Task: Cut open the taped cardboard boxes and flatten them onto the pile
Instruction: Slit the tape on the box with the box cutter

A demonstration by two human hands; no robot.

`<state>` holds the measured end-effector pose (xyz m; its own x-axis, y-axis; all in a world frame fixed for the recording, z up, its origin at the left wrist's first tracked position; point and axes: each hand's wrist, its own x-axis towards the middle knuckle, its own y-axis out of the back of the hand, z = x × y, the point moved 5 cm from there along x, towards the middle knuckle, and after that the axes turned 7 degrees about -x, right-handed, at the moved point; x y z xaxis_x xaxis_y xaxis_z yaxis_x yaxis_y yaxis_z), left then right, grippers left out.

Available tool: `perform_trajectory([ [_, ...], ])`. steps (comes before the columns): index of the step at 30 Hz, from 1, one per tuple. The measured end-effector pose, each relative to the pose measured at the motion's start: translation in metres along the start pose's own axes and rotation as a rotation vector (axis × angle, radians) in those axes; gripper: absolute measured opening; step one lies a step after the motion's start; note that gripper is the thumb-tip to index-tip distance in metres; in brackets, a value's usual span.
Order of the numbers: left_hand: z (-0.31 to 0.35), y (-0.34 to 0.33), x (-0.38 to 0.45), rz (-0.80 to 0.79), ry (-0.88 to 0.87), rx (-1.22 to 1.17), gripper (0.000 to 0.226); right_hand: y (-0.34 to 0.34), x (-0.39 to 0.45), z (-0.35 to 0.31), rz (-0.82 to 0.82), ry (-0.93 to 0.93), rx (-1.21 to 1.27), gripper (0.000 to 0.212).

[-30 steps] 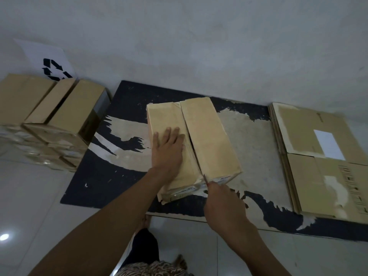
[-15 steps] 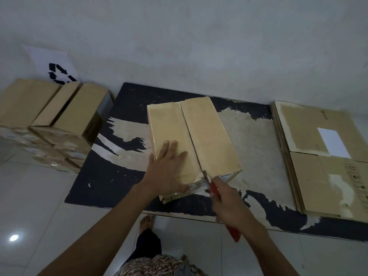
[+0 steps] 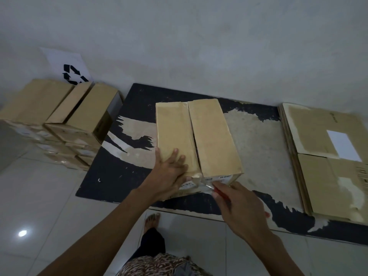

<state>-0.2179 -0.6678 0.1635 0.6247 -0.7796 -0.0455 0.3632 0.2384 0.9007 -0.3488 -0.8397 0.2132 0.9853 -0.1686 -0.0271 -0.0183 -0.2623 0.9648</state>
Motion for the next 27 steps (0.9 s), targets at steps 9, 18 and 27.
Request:
perform_trajectory([
  [9, 0.004, -0.002, 0.004, -0.041, 0.08, 0.018, 0.089, -0.016, 0.014, -0.017, -0.036, 0.021, -0.028, 0.038],
  [18, -0.005, 0.002, 0.003, 0.011, 0.096, -0.139, 0.087, -0.011, 0.016, -0.002, -0.078, -0.097, -0.029, 0.034],
  [27, 0.021, 0.02, 0.005, 0.223, -0.001, -0.127, 0.064, -0.013, 0.011, 0.014, -0.085, -0.08, -0.026, 0.037],
])
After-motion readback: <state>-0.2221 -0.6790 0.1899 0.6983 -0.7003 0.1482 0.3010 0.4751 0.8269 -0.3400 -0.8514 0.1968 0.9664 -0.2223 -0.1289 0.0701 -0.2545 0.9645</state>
